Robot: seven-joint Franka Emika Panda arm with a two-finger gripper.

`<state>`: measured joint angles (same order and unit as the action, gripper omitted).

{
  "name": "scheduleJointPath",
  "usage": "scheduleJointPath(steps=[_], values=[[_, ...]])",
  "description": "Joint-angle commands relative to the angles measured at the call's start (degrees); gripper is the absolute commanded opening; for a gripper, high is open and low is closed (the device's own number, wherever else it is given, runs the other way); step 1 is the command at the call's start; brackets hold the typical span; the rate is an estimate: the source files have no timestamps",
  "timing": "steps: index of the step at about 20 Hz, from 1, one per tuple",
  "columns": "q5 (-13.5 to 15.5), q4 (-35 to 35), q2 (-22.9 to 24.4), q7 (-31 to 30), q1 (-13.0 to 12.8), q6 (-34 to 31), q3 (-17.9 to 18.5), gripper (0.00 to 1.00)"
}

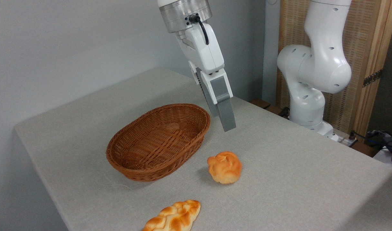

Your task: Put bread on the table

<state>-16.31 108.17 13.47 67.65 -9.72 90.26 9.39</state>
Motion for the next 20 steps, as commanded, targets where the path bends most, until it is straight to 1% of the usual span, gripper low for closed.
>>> scheduleJointPath(steps=[1, 3, 4, 6, 8, 9, 10, 11, 12, 14, 17, 20], values=[[-1.00, -0.16, 0.42, -0.41, -0.65, -1.14, 0.02, 1.00], [-0.65, -0.24, 0.42, -0.59, -0.74, -0.53, -0.07, 1.00], [-0.30, -0.24, 0.33, -1.72, -0.74, -0.09, -0.16, 1.00], [1.10, -0.33, 0.15, -6.89, -1.00, 0.96, -0.33, 1.00], [2.33, -0.42, -0.11, -13.39, -1.09, 2.80, -0.68, 1.00], [3.29, -0.59, -0.20, -15.59, -1.09, 3.25, -1.56, 1.00], [5.13, -0.68, -0.37, -18.40, -0.92, 3.34, -2.26, 1.00], [7.58, -1.38, -0.98, -21.91, -0.65, 3.34, -2.70, 1.00], [9.78, -3.04, -2.38, -24.90, -0.56, 3.34, -3.23, 1.00], [12.34, -7.60, -5.54, -28.87, -0.56, 3.25, -3.59, 1.00], [15.59, -13.58, -8.63, -30.38, -0.39, 3.25, -4.11, 1.00], [19.90, -17.99, -11.00, -30.38, -0.30, 2.46, -4.03, 1.00]])
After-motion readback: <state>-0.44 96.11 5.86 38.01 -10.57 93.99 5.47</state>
